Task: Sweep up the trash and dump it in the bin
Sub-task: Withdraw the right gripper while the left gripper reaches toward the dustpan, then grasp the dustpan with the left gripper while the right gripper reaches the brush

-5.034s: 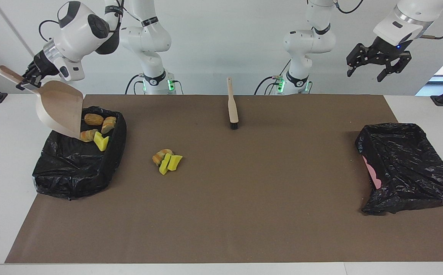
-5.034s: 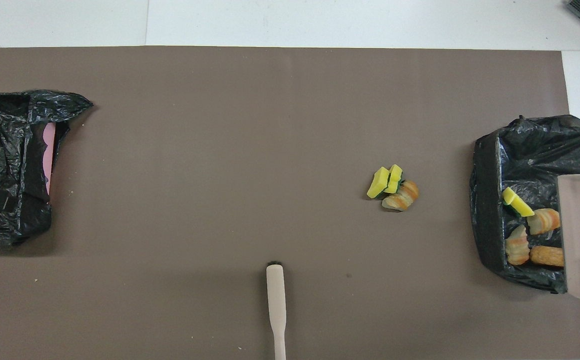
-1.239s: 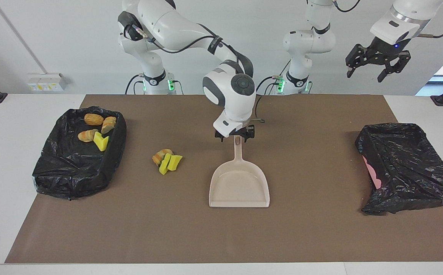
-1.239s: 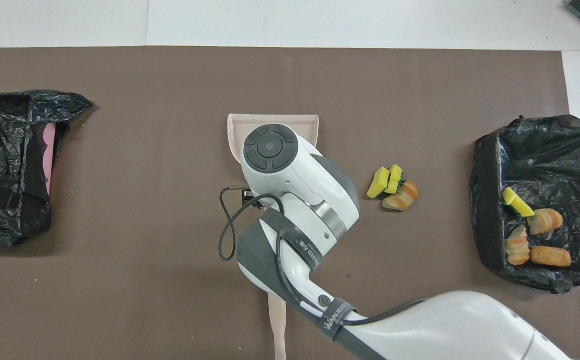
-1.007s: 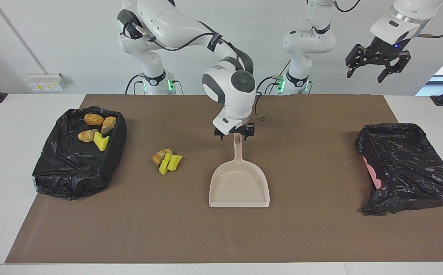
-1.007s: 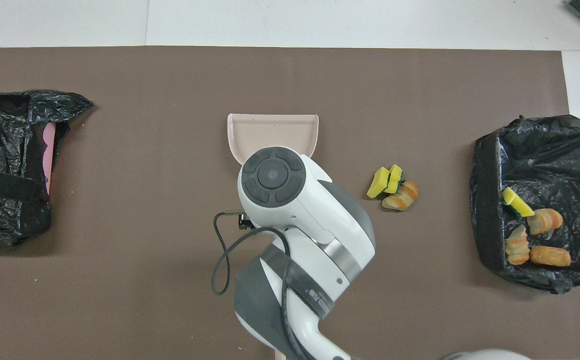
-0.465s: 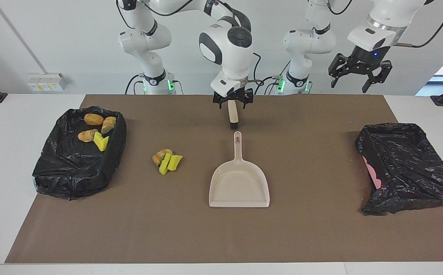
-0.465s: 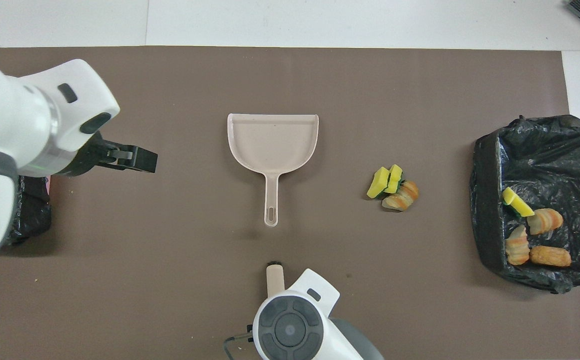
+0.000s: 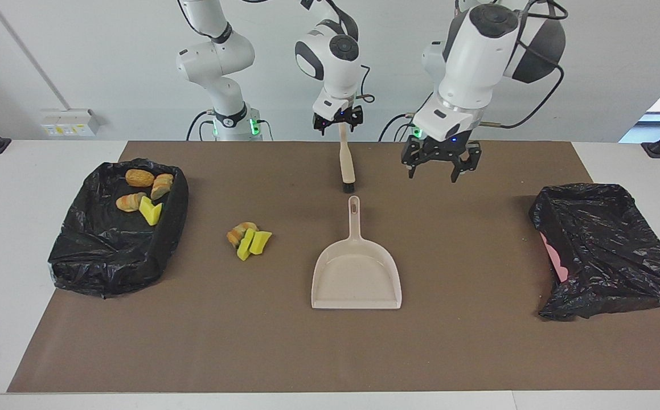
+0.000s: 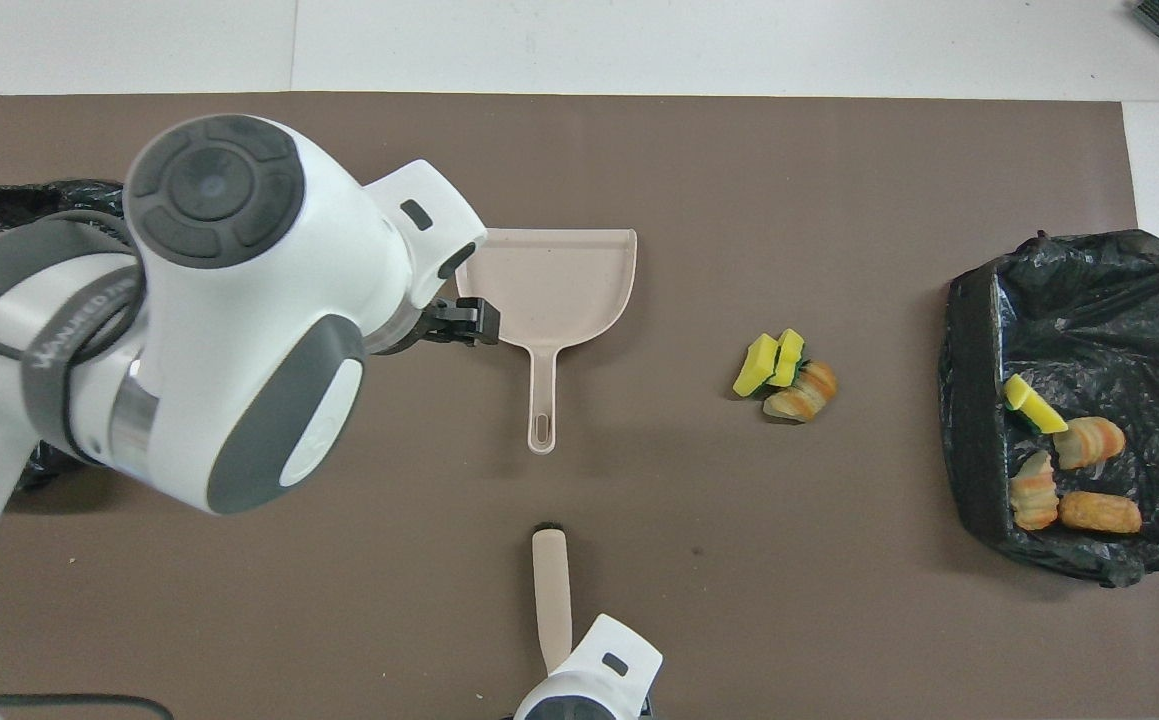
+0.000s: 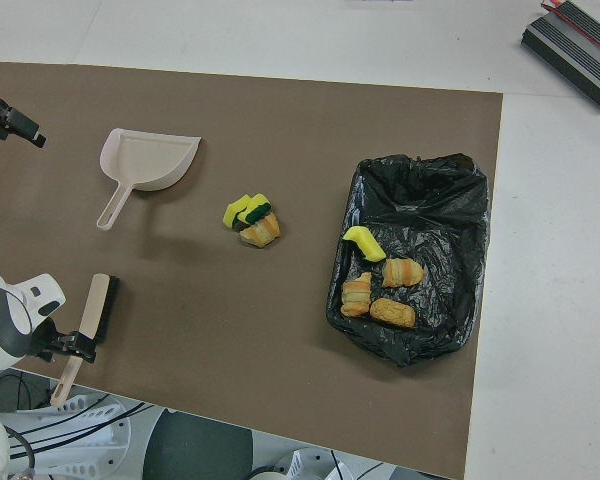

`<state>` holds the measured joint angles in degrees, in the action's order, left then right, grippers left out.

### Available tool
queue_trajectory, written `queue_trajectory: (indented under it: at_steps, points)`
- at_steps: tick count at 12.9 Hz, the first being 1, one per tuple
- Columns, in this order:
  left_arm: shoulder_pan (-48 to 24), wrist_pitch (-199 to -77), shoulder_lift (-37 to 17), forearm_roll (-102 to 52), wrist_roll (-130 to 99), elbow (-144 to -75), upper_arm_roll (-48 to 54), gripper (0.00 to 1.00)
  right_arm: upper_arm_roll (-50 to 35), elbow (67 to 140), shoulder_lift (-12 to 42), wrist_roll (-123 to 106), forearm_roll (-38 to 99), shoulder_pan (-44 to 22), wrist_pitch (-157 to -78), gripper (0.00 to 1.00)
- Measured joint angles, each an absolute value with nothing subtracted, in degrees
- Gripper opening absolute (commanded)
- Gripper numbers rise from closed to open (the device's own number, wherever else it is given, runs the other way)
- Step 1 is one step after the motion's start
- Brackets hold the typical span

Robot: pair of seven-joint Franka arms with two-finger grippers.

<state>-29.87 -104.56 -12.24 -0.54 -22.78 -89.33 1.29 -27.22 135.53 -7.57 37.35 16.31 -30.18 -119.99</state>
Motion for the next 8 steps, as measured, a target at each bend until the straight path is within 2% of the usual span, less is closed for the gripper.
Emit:
queue_trajectory:
  at_steps: [4, 5, 7, 8]
  points:
    - [-35.57, -116.34, -19.59, -0.52, -27.67, -93.48, 1.34, 1.00, -27.22, 139.73, -7.56, 37.68, 17.06, -33.76, -125.92, 1.00]
    - [-36.04, -118.10, -20.16, -0.52, -27.87, -95.01, 1.37, 1.00, -27.22, 140.29, -7.56, 37.68, 17.07, -34.15, -126.76, 0.93]
    - [-36.22, -120.61, -20.47, -0.52, -28.61, -97.76, 1.30, 1.00, -27.17, 140.51, -7.56, 37.69, 17.08, -34.19, -127.32, 0.49]
    - [-36.52, -121.73, -21.10, -0.52, -29.59, -98.70, 1.32, 1.00, -27.14, 140.51, -7.57, 37.69, 17.09, -34.19, -127.44, 0.40]
